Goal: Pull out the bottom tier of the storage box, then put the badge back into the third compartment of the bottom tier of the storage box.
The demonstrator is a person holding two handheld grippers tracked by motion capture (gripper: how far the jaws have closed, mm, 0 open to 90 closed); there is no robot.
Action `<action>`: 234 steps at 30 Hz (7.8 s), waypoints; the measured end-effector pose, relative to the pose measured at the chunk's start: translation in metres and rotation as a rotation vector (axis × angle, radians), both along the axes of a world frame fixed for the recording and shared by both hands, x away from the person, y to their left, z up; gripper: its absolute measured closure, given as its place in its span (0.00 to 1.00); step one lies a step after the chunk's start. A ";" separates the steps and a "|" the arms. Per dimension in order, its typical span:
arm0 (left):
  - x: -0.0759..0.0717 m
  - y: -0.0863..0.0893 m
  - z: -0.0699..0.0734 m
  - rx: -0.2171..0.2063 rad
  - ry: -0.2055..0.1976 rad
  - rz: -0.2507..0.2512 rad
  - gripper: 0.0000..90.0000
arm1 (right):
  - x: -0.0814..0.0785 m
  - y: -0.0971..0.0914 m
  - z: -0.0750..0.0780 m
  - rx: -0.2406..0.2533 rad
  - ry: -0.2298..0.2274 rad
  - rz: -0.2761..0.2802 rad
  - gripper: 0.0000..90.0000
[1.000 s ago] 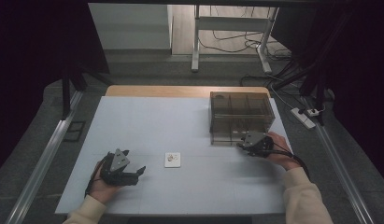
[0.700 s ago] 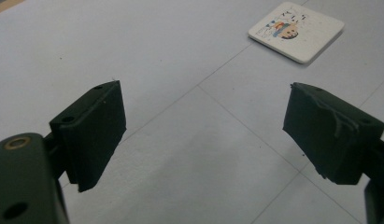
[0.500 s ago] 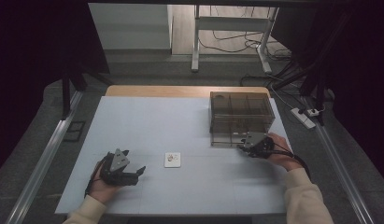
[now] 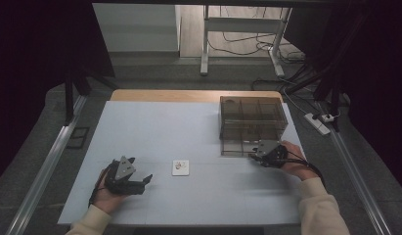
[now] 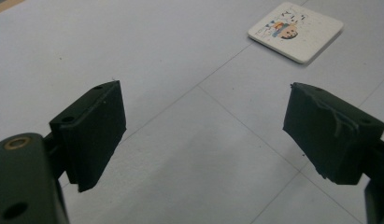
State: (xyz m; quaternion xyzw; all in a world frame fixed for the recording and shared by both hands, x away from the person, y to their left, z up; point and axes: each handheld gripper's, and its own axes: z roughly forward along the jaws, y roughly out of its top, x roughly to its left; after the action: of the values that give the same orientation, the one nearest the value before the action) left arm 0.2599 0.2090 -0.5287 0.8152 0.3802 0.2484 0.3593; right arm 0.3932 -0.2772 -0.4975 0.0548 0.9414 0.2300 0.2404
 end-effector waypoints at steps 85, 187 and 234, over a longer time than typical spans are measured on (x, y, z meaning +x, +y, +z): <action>0.002 -0.006 -0.002 0.028 0.015 0.002 0.15 | -0.028 0.022 0.015 0.549 0.084 -0.165 0.40; 0.003 -0.011 -0.001 0.009 0.030 -0.040 0.15 | -0.006 0.189 -0.012 0.402 0.321 0.097 0.27; 0.003 -0.010 -0.002 0.015 0.038 -0.047 0.15 | -0.006 0.232 -0.035 0.209 0.398 0.228 0.33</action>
State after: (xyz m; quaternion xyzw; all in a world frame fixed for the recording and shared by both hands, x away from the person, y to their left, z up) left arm 0.2627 0.1988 -0.5307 0.8311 0.3657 0.2272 0.3519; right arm 0.3868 -0.0451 -0.5321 0.0170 0.9414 0.3366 0.0157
